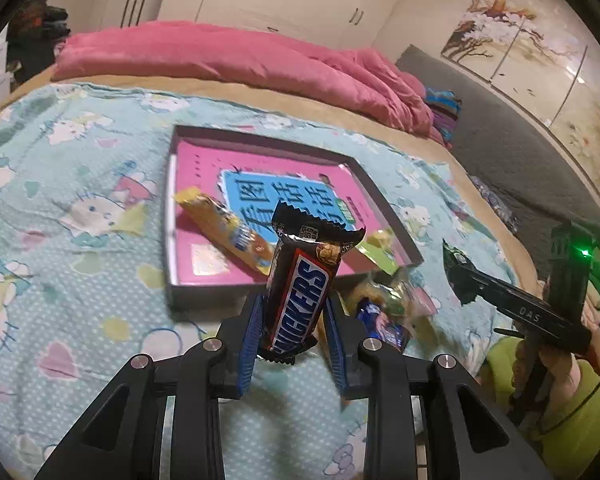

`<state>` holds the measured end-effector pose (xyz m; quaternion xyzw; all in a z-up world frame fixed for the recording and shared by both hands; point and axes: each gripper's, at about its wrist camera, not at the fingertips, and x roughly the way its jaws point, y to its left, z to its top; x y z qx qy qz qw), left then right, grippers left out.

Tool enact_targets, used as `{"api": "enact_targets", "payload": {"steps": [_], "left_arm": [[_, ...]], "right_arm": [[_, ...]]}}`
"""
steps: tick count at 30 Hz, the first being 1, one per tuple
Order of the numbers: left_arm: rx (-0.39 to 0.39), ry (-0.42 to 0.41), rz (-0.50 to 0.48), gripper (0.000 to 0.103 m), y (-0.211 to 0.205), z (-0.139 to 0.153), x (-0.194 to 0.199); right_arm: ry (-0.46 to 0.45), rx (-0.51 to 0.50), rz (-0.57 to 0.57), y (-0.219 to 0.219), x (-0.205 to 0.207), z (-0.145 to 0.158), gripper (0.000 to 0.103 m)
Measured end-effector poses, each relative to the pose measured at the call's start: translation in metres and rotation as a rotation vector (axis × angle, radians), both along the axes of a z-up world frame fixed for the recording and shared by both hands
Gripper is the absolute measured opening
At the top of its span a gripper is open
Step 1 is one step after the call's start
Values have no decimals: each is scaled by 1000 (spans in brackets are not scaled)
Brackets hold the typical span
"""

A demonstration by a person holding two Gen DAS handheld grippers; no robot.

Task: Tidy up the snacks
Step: 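Carry the Snickers bar and black-green pack with both grippers toward the tray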

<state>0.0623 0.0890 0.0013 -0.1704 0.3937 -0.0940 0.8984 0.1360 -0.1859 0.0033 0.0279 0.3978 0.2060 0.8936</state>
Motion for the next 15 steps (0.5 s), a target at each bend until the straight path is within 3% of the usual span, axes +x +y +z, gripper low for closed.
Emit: {"api": "enact_targets", "payload": {"steps": [15], "left_arm": [[-2, -18, 112, 31, 31, 8, 3]], "right_arm": [[-41, 22, 48, 25, 11, 17, 38]]}}
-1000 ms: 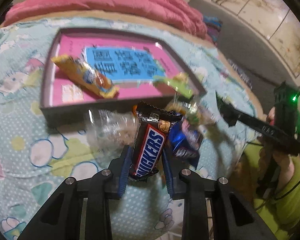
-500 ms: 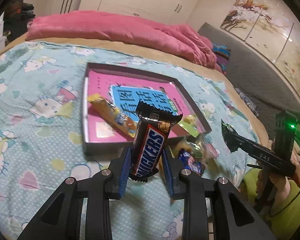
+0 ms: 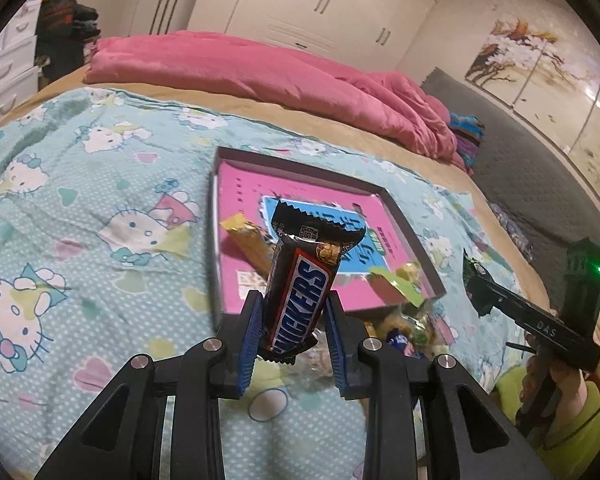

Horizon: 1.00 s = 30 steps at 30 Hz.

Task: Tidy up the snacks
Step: 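Carry the Snickers bar and black-green pack with both grippers toward the tray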

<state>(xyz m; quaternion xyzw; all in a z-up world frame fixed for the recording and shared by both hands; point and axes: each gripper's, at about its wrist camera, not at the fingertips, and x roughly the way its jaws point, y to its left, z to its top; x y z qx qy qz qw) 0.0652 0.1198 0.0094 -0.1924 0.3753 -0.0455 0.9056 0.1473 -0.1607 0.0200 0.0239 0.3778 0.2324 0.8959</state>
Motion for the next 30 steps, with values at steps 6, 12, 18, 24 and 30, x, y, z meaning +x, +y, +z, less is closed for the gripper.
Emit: {"api": "enact_targets", "payload": {"steps": [6, 12, 18, 24, 30], "left_arm": [[11, 0, 23, 31, 4, -1, 6], [20, -2, 40, 31, 7, -3, 12], [26, -1, 56, 31, 10, -6, 17], [38, -4, 59, 31, 8, -7, 23], [48, 0, 58, 31, 5, -8, 30]], "right_arm": [[-6, 7, 24, 16, 4, 3, 38], [-12, 10, 43, 30, 9, 4, 38], [-18, 11, 55, 41, 12, 5, 38], [-15, 14, 56, 46, 18, 4, 38], [-16, 15, 56, 53, 23, 5, 38]]}}
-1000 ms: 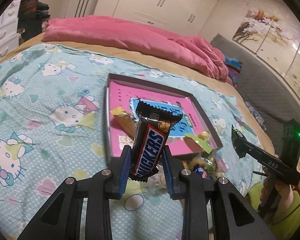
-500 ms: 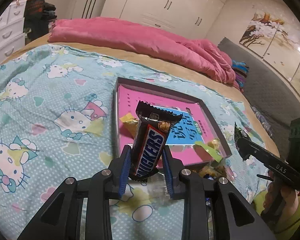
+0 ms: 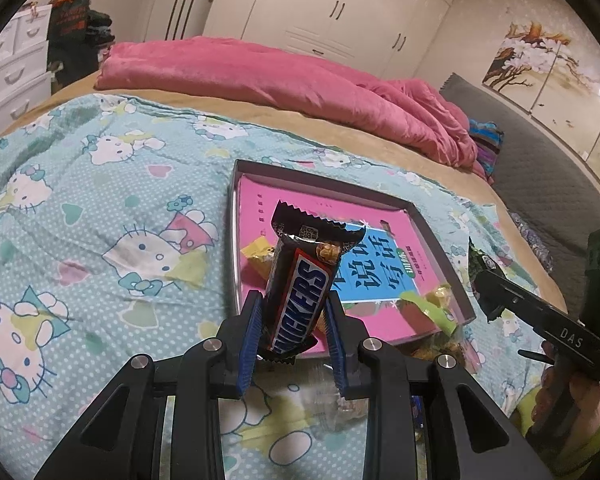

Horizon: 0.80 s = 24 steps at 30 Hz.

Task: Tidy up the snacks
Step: 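Carry the Snickers bar and black-green pack with both grippers toward the tray, then lower the Snickers bar into the tray and open the left gripper while the right lowers the black-green pack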

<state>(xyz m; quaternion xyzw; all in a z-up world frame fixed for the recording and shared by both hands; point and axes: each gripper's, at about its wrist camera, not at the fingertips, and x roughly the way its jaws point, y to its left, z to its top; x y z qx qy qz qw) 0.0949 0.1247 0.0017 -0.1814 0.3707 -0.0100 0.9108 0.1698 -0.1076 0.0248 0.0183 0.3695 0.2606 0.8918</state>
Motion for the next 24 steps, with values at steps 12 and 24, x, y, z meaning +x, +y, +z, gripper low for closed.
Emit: {"api": "enact_targets", "payload": {"steps": [12, 24], "left_arm": [[36, 25, 8, 31, -9, -10, 15], [33, 53, 9, 31, -16, -21, 30]], "right_arm": [[14, 6, -13, 6, 11, -4, 38], [17, 7, -16, 9, 16, -6, 38]]}}
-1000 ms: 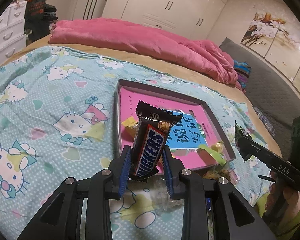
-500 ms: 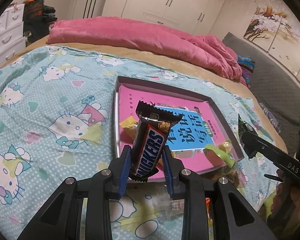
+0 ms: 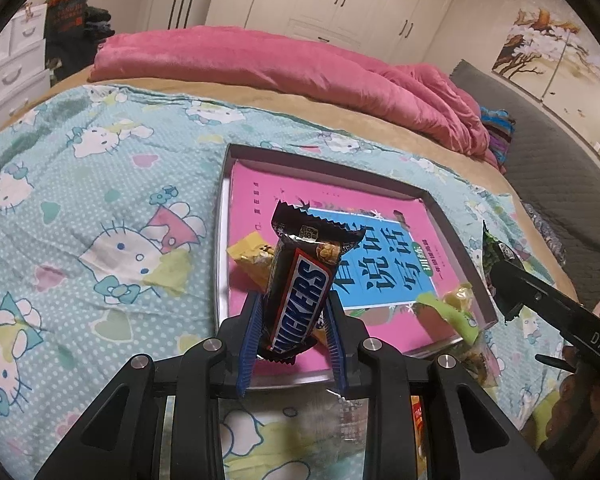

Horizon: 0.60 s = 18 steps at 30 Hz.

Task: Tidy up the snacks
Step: 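Lower the Snickers bar into the tray and open the left gripper while the right lowers the black-green pack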

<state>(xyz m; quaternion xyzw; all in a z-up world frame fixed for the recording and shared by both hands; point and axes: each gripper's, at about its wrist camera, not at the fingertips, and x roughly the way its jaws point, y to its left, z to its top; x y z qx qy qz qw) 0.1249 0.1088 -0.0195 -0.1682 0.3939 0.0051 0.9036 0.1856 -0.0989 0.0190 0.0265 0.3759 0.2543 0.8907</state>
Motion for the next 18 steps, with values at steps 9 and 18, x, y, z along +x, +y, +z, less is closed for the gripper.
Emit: {"api": "enact_targets", "payload": {"steps": [9, 18], "left_arm": [[8, 32, -14, 31, -3, -12, 6], [12, 68, -32, 31, -6, -22, 9]], "right_arm": [[12, -4, -6, 4, 5, -5, 38], [27, -18, -9, 8, 9, -12, 38]]}}
